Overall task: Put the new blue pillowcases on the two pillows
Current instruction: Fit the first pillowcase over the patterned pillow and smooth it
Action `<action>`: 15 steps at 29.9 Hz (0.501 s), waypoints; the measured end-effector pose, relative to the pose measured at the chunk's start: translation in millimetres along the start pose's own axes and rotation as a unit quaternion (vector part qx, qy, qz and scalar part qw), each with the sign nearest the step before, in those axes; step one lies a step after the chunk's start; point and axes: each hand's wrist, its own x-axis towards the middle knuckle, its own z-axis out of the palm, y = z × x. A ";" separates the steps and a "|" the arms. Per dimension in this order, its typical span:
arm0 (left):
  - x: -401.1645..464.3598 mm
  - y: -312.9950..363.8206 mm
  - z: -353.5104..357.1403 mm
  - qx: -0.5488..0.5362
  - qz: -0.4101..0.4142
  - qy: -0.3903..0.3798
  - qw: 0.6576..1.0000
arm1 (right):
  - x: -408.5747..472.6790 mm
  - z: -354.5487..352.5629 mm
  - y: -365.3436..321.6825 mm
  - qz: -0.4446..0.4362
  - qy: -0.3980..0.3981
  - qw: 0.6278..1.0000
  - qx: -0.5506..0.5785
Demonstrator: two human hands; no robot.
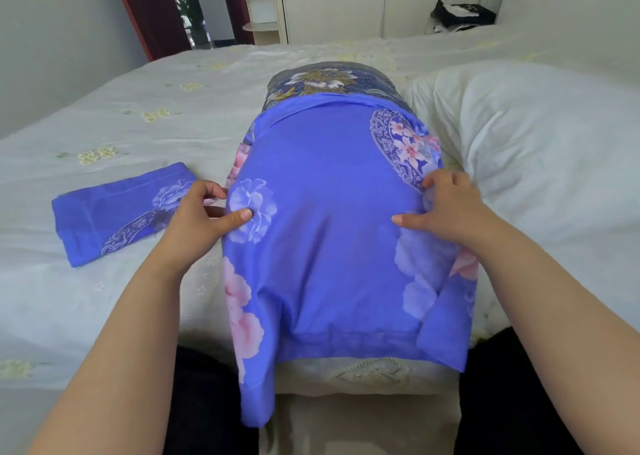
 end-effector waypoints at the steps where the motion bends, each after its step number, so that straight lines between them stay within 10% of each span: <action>1: -1.8 -0.2 1.6 0.006 0.014 0.015 1.000 | -0.7 -2.4 3.8 0.010 0.005 1.000 -0.001; 15: -15.4 5.2 13.5 0.180 0.119 0.170 0.962 | -9.9 -5.2 30.5 -0.047 0.044 0.997 0.030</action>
